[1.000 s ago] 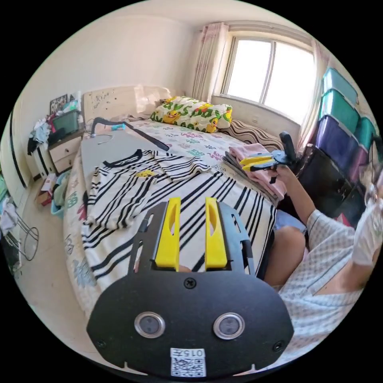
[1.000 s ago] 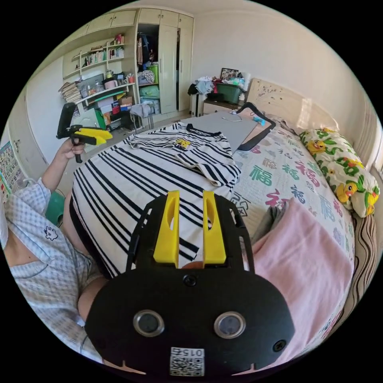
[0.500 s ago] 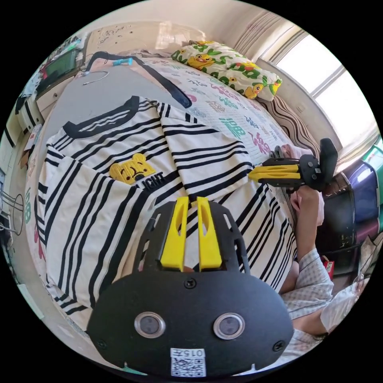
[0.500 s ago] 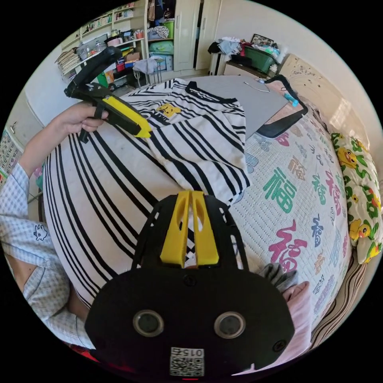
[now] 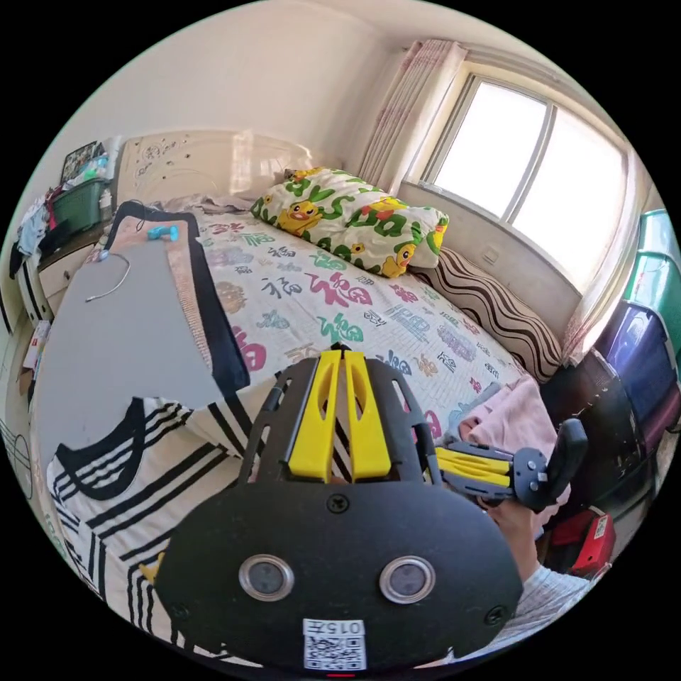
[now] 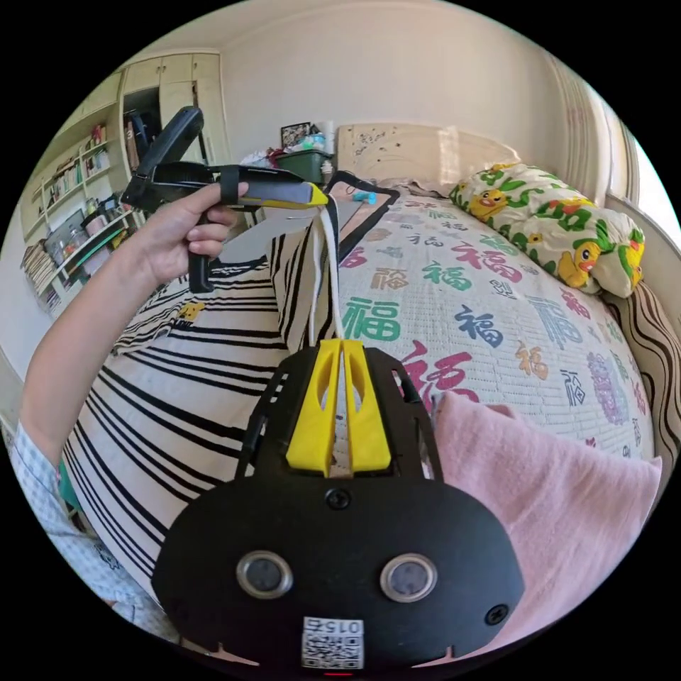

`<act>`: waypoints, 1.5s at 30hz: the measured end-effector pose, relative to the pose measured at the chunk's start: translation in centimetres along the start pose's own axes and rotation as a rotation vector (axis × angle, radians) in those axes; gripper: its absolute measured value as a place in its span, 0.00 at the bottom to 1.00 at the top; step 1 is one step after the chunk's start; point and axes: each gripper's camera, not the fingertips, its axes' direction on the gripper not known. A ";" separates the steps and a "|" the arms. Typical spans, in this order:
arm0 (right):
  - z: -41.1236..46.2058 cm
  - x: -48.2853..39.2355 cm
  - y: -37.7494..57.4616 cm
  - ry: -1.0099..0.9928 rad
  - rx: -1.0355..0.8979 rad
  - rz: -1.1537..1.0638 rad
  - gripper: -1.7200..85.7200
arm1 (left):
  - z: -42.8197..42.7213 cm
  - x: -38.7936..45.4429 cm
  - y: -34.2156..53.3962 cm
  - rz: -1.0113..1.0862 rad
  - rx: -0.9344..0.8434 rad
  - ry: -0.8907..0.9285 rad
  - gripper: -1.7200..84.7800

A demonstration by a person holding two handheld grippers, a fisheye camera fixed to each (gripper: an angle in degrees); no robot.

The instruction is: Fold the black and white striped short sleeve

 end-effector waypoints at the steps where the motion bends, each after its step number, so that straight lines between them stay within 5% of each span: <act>1: 0.9 0.6 0.1 0.035 -0.019 0.016 0.02 | 2.5 0.7 -0.4 0.000 0.002 0.018 0.02; 9: 8.6 -0.1 1.1 0.245 -0.278 -0.089 0.01 | 13.1 3.6 0.5 0.043 -0.122 0.050 0.11; 17: 4.5 -0.4 4.0 0.265 -0.196 -0.155 0.01 | -5.1 3.1 3.3 0.111 0.102 0.102 0.17; 21: 0.3 -0.4 5.9 0.082 -0.022 -0.190 0.02 | -17.2 2.4 10.5 0.177 0.058 0.052 0.16; 26: -2.2 -4.3 6.1 -0.313 0.090 -0.331 0.07 | -32.2 -1.0 26.1 0.168 -0.040 -0.306 0.15; 31: 3.9 -14.1 3.3 -0.526 -0.085 -0.390 0.10 | -34.7 -2.5 34.8 0.162 -0.154 -0.380 0.16; 45: 18.5 -22.2 2.8 -0.330 -0.425 -0.349 0.03 | -31.8 -4.0 35.8 0.256 -0.260 -0.336 0.08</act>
